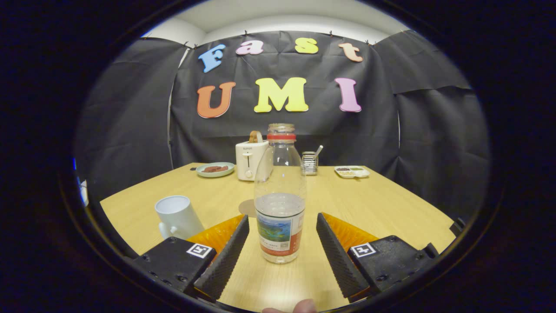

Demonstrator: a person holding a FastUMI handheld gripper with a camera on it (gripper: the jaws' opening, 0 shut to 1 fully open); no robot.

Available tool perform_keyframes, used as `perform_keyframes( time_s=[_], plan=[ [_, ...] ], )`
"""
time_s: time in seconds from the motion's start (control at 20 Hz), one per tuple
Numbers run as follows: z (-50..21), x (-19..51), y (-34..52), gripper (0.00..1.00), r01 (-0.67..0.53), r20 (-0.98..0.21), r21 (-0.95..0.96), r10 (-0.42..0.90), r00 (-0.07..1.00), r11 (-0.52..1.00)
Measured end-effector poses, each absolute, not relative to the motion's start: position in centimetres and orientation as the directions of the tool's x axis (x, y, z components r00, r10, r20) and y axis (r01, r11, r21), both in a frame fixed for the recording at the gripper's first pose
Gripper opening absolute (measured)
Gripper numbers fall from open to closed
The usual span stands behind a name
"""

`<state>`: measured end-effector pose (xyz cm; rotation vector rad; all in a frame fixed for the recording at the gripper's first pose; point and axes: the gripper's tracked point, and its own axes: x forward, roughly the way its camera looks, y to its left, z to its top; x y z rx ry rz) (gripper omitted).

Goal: Take the bottle from table, then pour the juice into the cup, finally place the bottle on the coaster

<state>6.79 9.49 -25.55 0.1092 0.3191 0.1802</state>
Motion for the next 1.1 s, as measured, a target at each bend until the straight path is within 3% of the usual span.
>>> perform_keyframes(
  time_s=[0.6,0.8,1.1],
  plan=[
    [-26.4,10.6,10.4,0.99,-0.121,-0.310,0.221,0.188,0.932,0.968],
    [-25.8,10.7,10.7,0.84,-0.119,-0.304,0.225,0.185,0.934,0.967],
    [-23.1,11.0,10.6,0.75,-0.134,-0.281,0.052,0.143,0.949,0.990]
  ],
)
